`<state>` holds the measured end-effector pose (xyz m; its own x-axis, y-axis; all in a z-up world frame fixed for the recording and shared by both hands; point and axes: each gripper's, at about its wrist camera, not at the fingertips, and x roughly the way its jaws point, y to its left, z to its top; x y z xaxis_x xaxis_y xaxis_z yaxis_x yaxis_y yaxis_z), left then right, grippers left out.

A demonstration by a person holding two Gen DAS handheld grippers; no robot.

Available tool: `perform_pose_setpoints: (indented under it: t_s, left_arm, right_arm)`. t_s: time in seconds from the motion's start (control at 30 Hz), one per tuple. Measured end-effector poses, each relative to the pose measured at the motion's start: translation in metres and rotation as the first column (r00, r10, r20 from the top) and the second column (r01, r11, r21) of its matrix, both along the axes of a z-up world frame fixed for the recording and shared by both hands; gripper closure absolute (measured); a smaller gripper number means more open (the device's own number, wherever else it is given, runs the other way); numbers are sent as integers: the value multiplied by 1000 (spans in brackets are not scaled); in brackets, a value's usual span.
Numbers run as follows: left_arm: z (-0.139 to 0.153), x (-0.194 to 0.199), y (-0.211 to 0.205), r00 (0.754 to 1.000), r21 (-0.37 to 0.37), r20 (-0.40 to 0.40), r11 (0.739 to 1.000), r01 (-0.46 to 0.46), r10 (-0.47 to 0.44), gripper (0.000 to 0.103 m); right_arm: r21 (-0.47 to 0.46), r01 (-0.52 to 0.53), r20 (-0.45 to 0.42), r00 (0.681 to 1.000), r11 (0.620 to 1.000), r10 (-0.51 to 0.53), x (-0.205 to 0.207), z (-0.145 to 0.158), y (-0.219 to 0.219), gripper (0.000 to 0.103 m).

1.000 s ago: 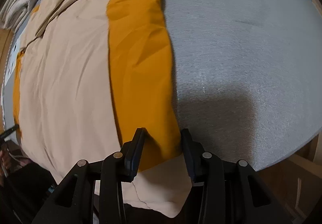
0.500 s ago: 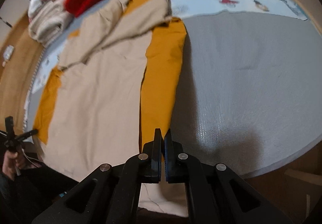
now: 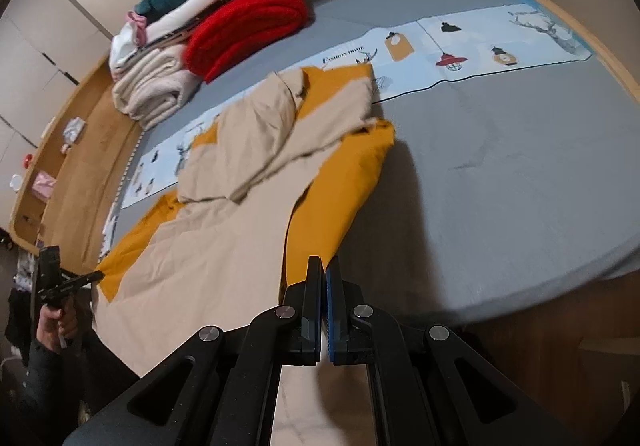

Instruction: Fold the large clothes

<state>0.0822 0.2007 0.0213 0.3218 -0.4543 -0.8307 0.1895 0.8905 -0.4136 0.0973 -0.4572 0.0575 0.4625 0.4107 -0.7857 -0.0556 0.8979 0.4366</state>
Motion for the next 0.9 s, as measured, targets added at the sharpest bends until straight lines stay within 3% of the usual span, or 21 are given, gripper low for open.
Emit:
perform_pose_setpoints:
  t_s: [0.1, 0.23, 0.43, 0.57, 0.7, 0.83, 0.9]
  left_arm:
    - [-2, -2, 6, 1000, -43, -6, 999, -24, 24, 101]
    - [-16, 34, 14, 995, -107, -15, 989, -98, 97, 101]
    - [-56, 139, 25, 960, -197, -47, 940, -278, 274, 101]
    - [-93, 200, 31, 915, -169, -103, 899, -403, 390, 101]
    - [-132, 235, 34, 886, -115, -197, 888, -445, 419, 100]
    - [-151, 255, 42, 868, -143, -260, 872, -467, 423, 95]
    - [-152, 259, 50, 856, -142, -272, 861, -488, 440, 90]
  right_arm:
    - [11, 8, 29, 1000, 1000, -8, -23, 13, -8, 101]
    - [48, 68, 43, 997, 997, -70, -9, 12, -22, 101]
    - [64, 171, -2, 985, 983, -171, 105, -36, -31, 102]
    - [-21, 276, -10, 961, 961, -277, 187, -72, -36, 103]
    - [-32, 368, -48, 928, 929, -369, 243, -110, -50, 103]
    - [-126, 344, -107, 928, 930, -358, 275, -154, -46, 103]
    - [-90, 355, -98, 927, 931, -363, 285, -158, -50, 102]
